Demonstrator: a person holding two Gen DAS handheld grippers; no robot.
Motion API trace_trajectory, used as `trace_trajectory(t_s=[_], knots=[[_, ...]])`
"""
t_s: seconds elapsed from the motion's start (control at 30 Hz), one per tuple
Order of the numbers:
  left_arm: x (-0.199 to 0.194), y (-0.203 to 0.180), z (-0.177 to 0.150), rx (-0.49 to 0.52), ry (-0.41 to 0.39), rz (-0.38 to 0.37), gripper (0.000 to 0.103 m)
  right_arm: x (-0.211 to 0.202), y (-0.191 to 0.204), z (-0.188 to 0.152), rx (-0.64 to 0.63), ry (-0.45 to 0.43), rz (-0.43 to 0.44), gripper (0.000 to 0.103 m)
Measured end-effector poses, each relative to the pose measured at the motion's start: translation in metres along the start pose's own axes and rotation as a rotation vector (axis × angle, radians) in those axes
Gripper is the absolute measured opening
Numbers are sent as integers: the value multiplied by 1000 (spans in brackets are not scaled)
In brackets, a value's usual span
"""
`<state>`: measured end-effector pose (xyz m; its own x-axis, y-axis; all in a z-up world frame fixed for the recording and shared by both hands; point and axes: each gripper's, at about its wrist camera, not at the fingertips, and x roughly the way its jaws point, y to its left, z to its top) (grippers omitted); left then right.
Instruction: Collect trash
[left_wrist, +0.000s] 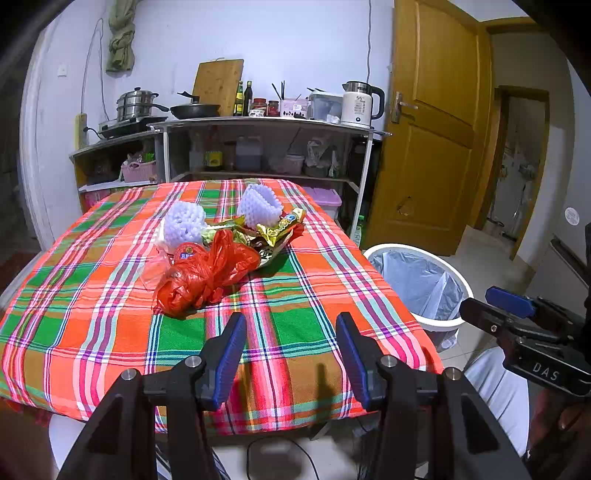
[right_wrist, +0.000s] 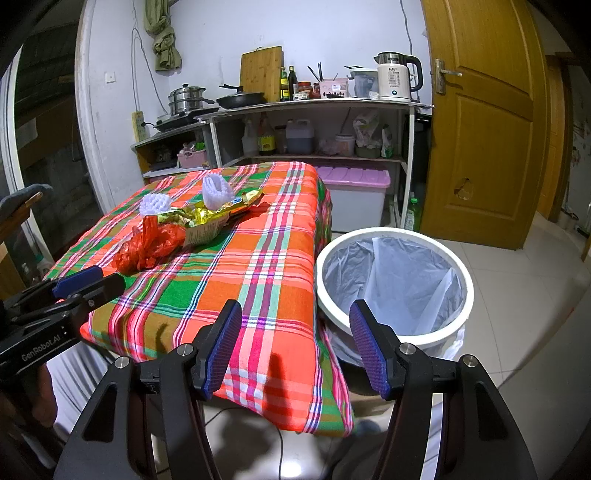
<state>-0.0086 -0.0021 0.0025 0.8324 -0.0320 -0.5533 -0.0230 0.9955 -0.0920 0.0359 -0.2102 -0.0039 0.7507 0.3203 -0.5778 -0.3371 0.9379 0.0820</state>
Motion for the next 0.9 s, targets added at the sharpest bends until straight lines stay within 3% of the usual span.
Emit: trace_trajectory(t_s=[0.5,0.9], knots=[[8,19,6,-55,7,-3,50,12,7,6,-25,17,20,61],[34,72,28,-76,1,118,55,62,38,35,-70,54,146,61]])
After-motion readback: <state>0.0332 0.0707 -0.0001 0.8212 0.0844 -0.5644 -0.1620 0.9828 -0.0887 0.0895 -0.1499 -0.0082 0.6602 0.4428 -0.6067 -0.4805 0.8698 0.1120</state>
